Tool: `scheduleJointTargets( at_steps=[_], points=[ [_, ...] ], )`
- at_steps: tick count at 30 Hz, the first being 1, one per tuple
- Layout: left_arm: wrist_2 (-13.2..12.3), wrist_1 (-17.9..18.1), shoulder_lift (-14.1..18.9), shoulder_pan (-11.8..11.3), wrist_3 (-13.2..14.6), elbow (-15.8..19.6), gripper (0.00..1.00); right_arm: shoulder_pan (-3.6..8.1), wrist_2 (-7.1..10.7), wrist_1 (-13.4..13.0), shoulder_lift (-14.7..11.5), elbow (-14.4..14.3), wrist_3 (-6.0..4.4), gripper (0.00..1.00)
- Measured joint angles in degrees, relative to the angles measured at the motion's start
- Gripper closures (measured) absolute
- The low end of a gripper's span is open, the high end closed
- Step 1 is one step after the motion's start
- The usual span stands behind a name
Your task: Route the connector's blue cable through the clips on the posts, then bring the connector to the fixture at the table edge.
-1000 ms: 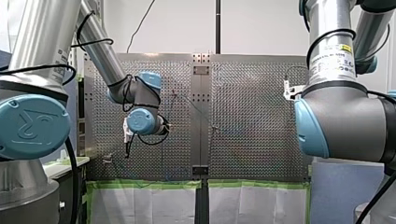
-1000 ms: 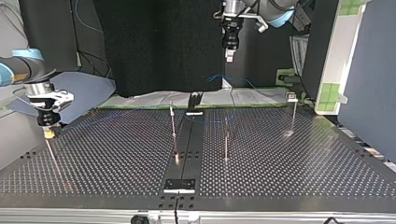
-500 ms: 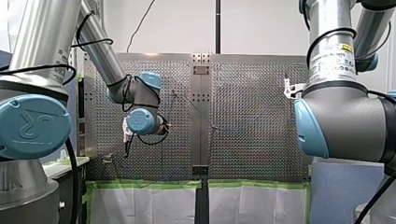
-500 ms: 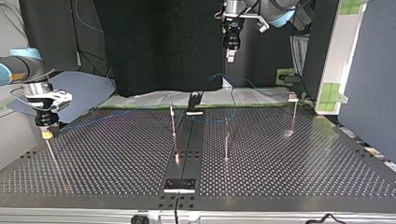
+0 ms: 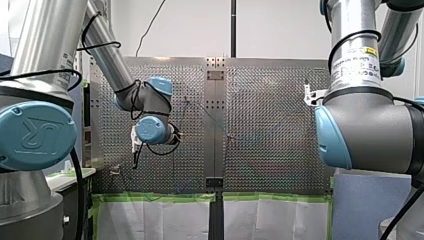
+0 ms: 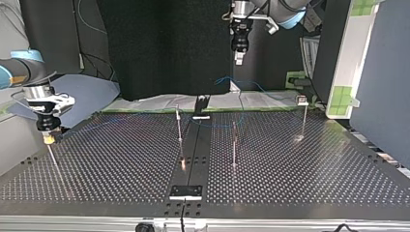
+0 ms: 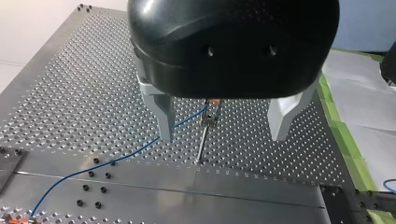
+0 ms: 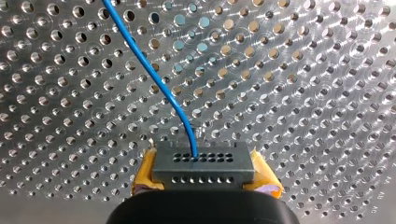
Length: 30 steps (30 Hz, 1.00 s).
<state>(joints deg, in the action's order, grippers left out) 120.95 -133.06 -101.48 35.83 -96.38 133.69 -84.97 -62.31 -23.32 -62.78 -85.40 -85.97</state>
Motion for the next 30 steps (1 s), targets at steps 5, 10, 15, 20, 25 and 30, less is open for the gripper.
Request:
scheduleJointTargets(
  at_steps=[5, 10, 15, 20, 25, 30],
  points=[
    [0.0, 0.0, 0.0, 0.0, 0.0, 0.0, 0.00, 0.00, 0.00, 0.0, 0.0, 0.0, 0.00, 1.00],
    [0.0, 0.1, 0.0, 0.0, -0.1, 0.0, 0.00, 0.00, 0.00, 0.0, 0.0, 0.0, 0.00, 1.00],
    [0.0, 0.0, 0.0, 0.0, 0.0, 0.0, 0.00, 0.00, 0.00, 0.0, 0.0, 0.0, 0.00, 0.74],
    [0.0, 0.0, 0.0, 0.0, 0.0, 0.0, 0.00, 0.00, 0.00, 0.0, 0.0, 0.0, 0.00, 0.05],
    [0.0, 0.1, 0.0, 0.0, -0.1, 0.0, 0.00, 0.00, -0.01, 0.0, 0.0, 0.0, 0.00, 0.01],
    [0.0, 0.1, 0.0, 0.0, -0.2, 0.0, 0.00, 0.00, 0.00, 0.0, 0.0, 0.0, 0.00, 0.01]
  ],
)
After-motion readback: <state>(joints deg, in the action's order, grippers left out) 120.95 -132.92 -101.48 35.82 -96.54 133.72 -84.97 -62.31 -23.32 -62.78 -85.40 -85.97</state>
